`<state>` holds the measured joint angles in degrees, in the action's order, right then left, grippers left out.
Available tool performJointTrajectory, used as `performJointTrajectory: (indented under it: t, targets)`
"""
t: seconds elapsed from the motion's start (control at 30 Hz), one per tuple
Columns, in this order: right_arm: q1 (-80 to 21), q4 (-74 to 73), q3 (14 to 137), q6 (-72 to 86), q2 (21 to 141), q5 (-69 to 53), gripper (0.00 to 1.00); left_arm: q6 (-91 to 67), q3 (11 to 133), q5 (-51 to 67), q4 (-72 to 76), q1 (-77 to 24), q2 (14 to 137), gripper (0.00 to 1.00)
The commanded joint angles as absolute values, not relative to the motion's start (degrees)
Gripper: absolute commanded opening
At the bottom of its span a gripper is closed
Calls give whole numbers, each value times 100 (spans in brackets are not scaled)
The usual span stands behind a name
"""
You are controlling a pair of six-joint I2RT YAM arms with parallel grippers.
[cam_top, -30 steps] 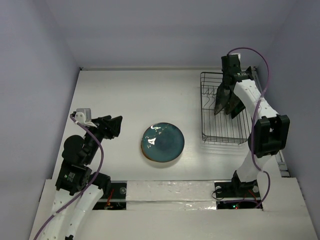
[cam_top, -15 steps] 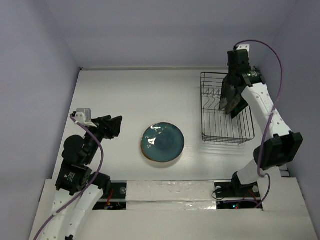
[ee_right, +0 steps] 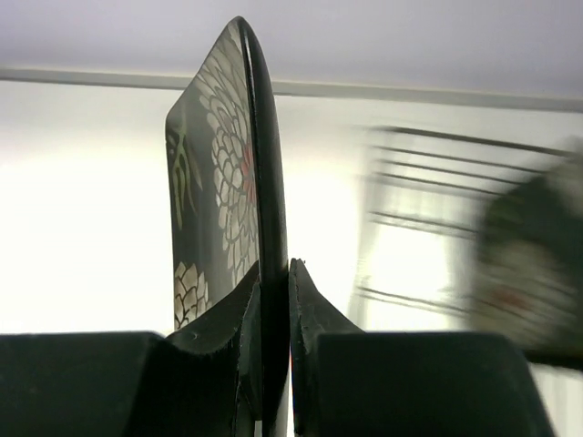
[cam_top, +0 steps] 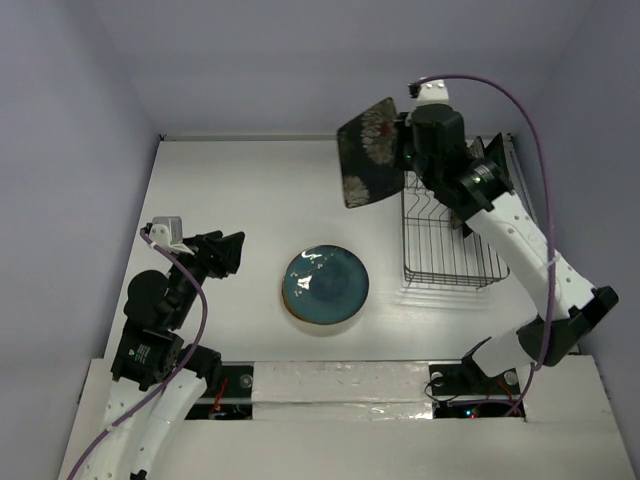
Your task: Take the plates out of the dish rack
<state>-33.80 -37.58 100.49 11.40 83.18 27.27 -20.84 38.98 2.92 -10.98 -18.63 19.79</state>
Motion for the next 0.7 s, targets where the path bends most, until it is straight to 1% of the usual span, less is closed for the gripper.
performJointTrajectory:
  t: [0.0, 0.13, 0.27, 0.33, 0.47, 0.67]
  targets:
    - [-3673, -1777, 10230, 2019, 8753, 1820, 0, -2039, 3894, 264, -844, -1881, 2030, 52]
    - [-3806, -1101, 10441, 2548, 9517, 1346, 0, -2048, 3894, 202, -835, -1828, 1995, 52]
    - [-3858, -432, 10661, 3259, 10343, 574, 0, -2048, 3894, 202, -835, -1775, 2004, 52]
    - [-3911, -256, 10924, 3620, 10869, 449, 0, -2048, 3894, 202, -835, -1775, 2004, 52]
    - [-3964, -229, 11495, 3989, 11705, 247, 0, -2039, 3894, 202, -844, -1775, 2004, 52]
    - [-4016, -114, 11830, 4464, 12593, -130, 0, -2048, 3885, 220, -835, -1775, 1995, 52]
